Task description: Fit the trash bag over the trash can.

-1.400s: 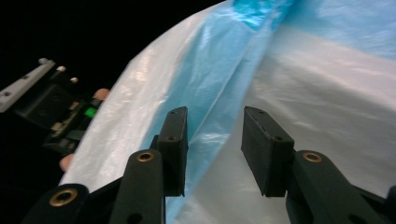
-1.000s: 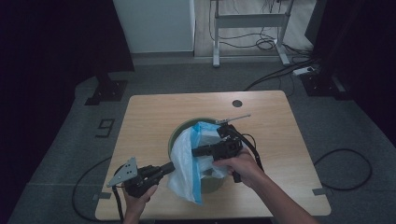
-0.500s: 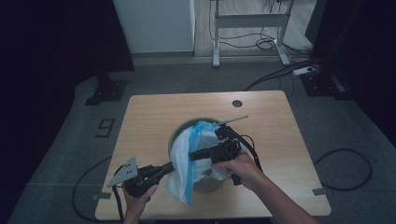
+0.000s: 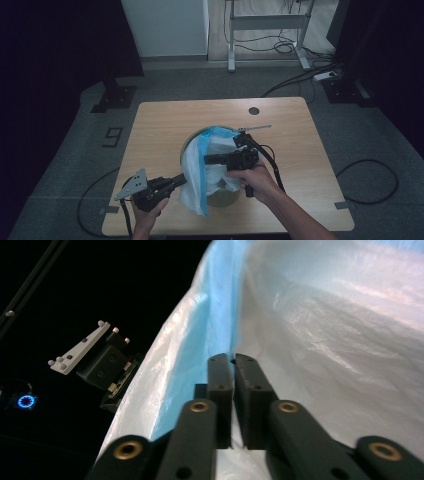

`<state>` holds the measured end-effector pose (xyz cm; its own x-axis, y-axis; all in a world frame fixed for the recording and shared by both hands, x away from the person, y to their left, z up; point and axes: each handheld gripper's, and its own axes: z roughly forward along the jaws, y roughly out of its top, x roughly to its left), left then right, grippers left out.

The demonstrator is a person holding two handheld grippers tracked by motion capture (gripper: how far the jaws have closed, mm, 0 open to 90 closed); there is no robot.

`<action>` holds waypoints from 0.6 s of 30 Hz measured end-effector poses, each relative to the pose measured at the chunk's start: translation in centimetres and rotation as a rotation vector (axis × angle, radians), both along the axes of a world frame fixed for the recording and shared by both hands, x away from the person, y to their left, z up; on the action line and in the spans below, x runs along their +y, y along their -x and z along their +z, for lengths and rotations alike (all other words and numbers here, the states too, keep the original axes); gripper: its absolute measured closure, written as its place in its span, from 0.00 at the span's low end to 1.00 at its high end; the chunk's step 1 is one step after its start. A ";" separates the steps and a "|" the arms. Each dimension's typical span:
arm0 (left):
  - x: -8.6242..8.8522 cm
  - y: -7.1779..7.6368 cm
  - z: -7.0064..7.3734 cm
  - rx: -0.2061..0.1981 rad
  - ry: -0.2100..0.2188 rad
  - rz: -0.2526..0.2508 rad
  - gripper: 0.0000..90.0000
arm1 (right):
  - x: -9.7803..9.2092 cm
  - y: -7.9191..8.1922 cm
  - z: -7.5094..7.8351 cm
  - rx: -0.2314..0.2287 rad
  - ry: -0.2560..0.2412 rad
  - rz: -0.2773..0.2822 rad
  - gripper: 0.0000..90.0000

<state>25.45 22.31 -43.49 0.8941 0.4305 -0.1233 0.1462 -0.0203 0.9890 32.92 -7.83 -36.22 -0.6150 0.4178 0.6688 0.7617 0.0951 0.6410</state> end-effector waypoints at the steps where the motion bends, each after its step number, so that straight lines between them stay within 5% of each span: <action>1: 0.0 0.0 0.0 0.000 -0.001 0.001 1.00 | -0.1 0.0 0.0 -0.015 -0.003 -0.005 0.99; 13: 0.5 0.3 0.4 -0.013 0.015 0.014 0.98 | -0.5 0.3 0.3 -0.085 -0.017 -0.017 0.99; 18: 1.6 1.8 3.4 -0.058 0.061 0.049 0.66 | -1.1 0.7 0.8 -0.154 -0.015 -0.034 0.99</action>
<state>23.70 23.87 -40.11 0.8788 0.4668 -0.0994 0.0884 0.0455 0.9950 32.19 -8.90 -35.40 -0.6965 0.4306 0.5740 0.6569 0.0608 0.7515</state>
